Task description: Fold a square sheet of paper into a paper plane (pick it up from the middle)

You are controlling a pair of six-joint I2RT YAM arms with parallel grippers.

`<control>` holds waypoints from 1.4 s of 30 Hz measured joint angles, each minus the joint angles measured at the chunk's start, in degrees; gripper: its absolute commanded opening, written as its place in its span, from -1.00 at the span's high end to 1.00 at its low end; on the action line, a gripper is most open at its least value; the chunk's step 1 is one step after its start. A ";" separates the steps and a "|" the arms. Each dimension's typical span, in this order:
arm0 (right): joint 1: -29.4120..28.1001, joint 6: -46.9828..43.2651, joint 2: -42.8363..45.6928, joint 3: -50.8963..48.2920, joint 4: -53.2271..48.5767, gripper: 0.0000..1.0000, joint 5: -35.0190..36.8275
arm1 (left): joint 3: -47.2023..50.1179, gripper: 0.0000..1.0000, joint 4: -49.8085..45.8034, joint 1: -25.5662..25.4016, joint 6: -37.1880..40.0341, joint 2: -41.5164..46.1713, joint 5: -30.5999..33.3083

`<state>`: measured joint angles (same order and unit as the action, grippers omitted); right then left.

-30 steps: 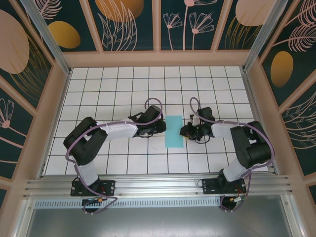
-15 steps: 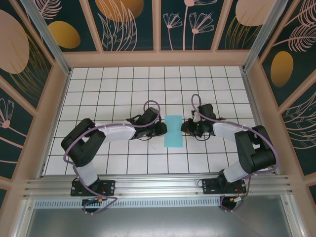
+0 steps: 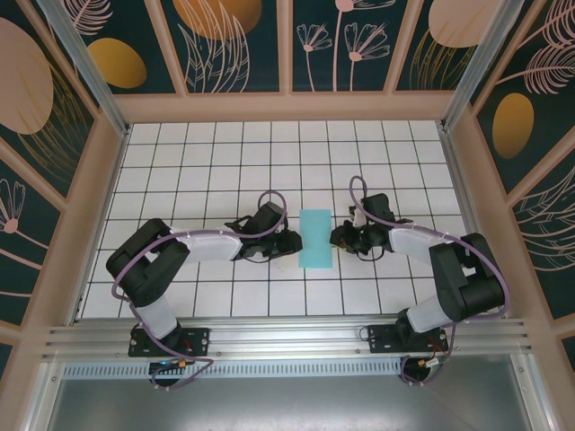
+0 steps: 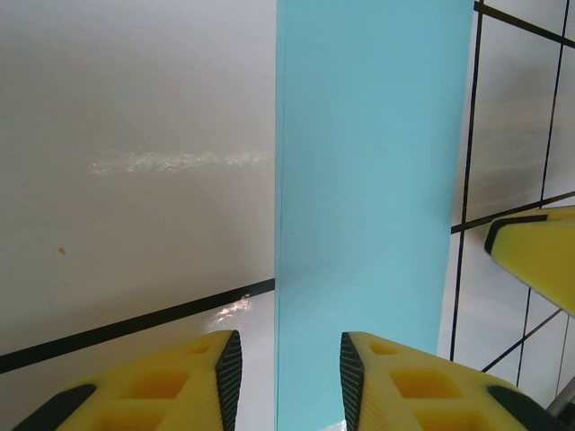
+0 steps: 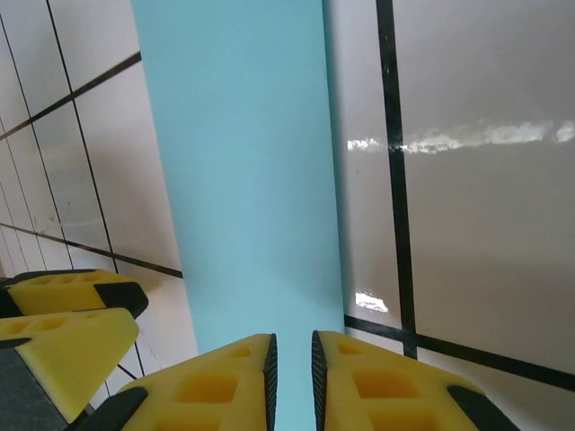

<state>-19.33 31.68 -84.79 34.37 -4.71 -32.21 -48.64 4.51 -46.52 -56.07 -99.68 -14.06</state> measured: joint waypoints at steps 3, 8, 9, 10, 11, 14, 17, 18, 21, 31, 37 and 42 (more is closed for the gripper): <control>-0.15 0.20 0.00 -1.01 0.28 0.56 -0.87 | 0.00 0.24 -0.02 0.00 0.02 -0.02 -0.11; -0.17 0.37 -0.02 -1.55 1.27 0.56 -1.84 | -0.17 0.24 -0.04 0.00 0.02 -0.35 -0.13; -0.17 0.42 -0.11 -1.55 1.66 0.56 -2.01 | -0.28 0.24 -0.07 0.00 0.02 -0.55 -0.13; -0.17 0.39 -0.28 -1.53 1.92 0.56 -2.19 | -0.44 0.25 -0.09 0.00 0.04 -0.72 -0.13; -0.17 0.39 -0.52 -1.55 2.14 0.56 -2.32 | -0.61 0.25 -0.07 0.00 0.04 -0.94 -0.15; -0.17 0.39 -1.29 -1.55 2.51 0.57 -2.45 | -0.81 0.24 -0.07 0.00 0.04 -1.22 -0.33; -0.17 0.37 -2.12 -1.55 2.80 0.57 -2.54 | -0.81 0.25 -0.09 0.00 0.04 -1.31 -0.42; -0.17 0.39 -2.40 -1.55 2.86 0.57 -2.54 | -0.81 0.24 -0.07 0.00 0.04 -1.31 -0.46; -0.17 0.37 -2.89 -2.03 2.99 0.57 -2.49 | -0.81 0.25 -0.09 0.00 0.02 -1.31 -0.50; -0.17 0.39 -2.89 -2.95 4.17 0.57 -2.54 | -0.81 0.24 -0.09 0.00 0.02 -1.31 -0.52; -0.15 0.42 -2.86 -3.15 4.63 0.58 -2.58 | -0.81 0.23 0.00 0.00 0.00 -1.46 -1.79; -0.15 0.66 -2.73 -3.61 5.40 0.57 -2.60 | -0.81 0.22 0.09 0.00 -0.66 -1.64 -2.99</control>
<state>-19.49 32.34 -87.53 30.76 0.69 -34.81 -49.45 4.60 -46.52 -56.73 -101.32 -17.06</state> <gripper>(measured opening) 0.213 0.386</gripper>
